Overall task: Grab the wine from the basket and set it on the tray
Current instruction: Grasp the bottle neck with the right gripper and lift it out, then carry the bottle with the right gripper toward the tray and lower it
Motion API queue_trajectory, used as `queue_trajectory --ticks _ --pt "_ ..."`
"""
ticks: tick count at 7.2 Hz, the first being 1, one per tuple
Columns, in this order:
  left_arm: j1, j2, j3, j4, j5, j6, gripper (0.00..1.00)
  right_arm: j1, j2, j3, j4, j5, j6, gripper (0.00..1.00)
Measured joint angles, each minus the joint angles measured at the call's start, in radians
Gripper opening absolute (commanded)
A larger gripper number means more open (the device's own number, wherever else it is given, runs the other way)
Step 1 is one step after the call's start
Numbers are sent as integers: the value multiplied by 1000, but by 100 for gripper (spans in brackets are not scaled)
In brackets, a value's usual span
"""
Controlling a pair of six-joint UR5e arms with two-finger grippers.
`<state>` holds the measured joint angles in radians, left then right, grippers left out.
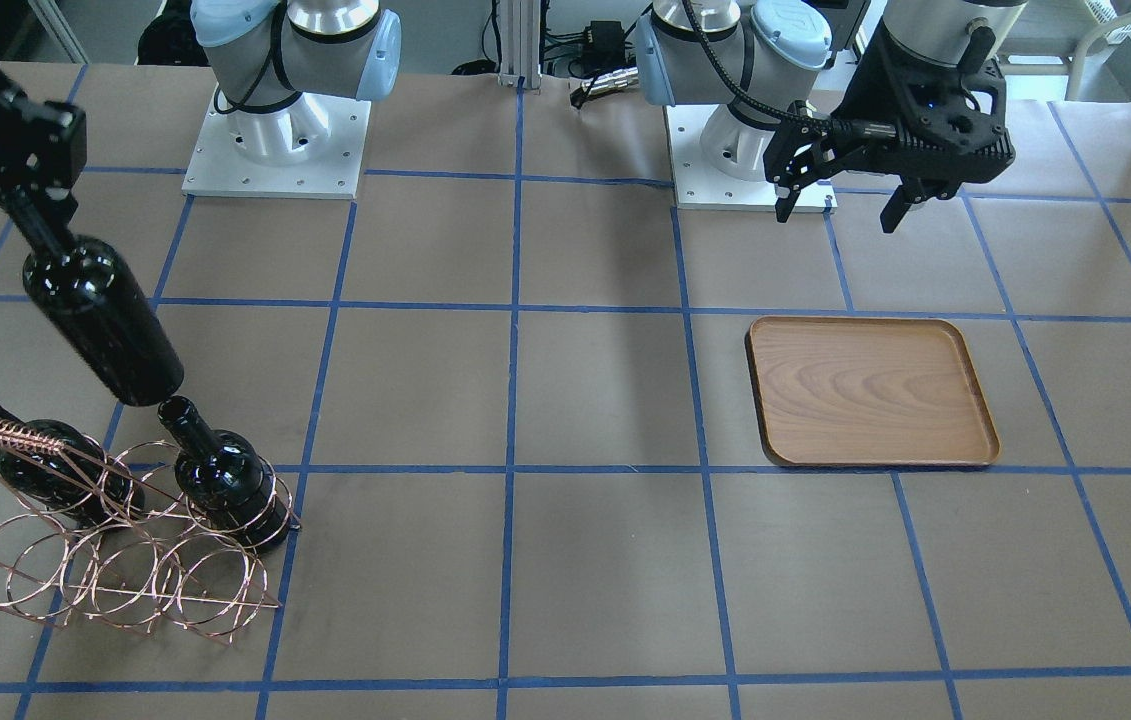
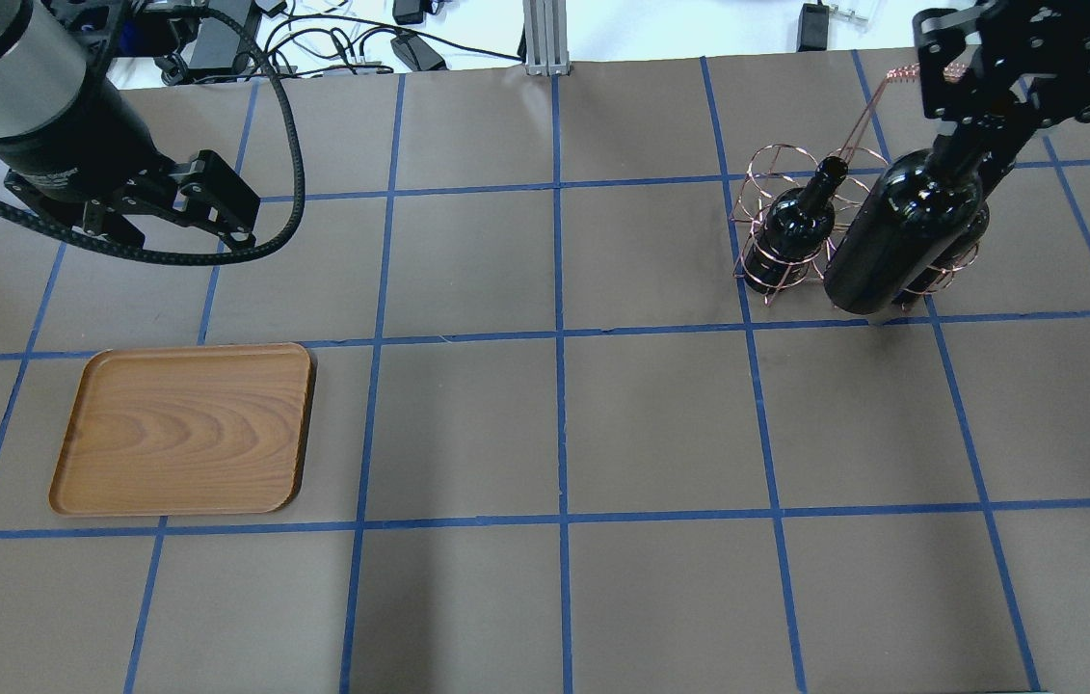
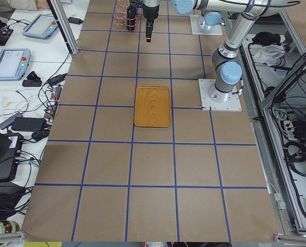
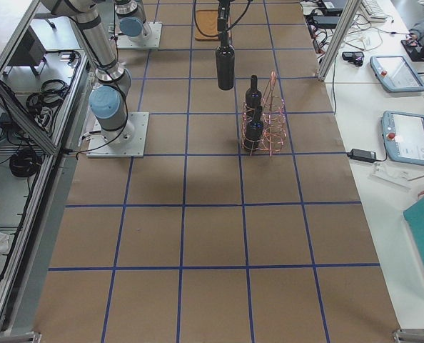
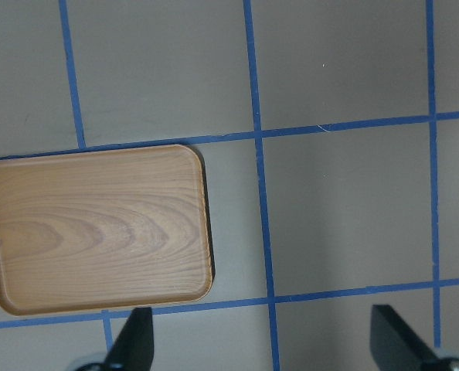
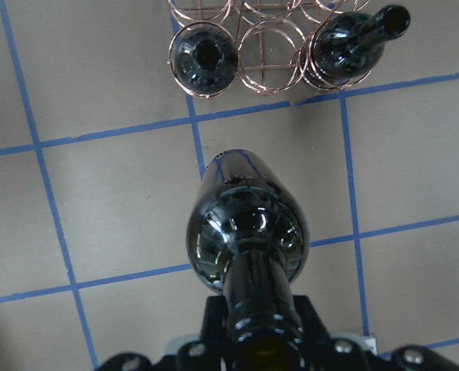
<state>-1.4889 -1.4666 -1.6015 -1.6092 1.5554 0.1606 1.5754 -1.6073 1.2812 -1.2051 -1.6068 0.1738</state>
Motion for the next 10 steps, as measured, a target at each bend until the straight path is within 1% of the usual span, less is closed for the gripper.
queue_trajectory --ticks 1,2,4,6,7,8,9,10 --pt "1 0 0 0 0 0 100 95 7 15 -5 28 112 8" --pt "2 0 0 1 -1 2 100 190 35 42 -53 54 215 8" --pt "8 0 0 6 -1 6 100 356 142 98 -236 94 394 8" --pt "41 0 1 8 -1 8 100 451 256 116 -388 106 546 7" --pt "56 0 0 8 -1 8 100 494 308 119 -442 105 600 8" --pt "65 -1 0 7 0 8 100 522 344 120 -477 104 640 11" --pt "70 -1 0 7 0 8 100 535 360 122 -494 104 667 17" --pt "71 -1 0 6 0 8 100 541 369 128 -501 106 693 49"
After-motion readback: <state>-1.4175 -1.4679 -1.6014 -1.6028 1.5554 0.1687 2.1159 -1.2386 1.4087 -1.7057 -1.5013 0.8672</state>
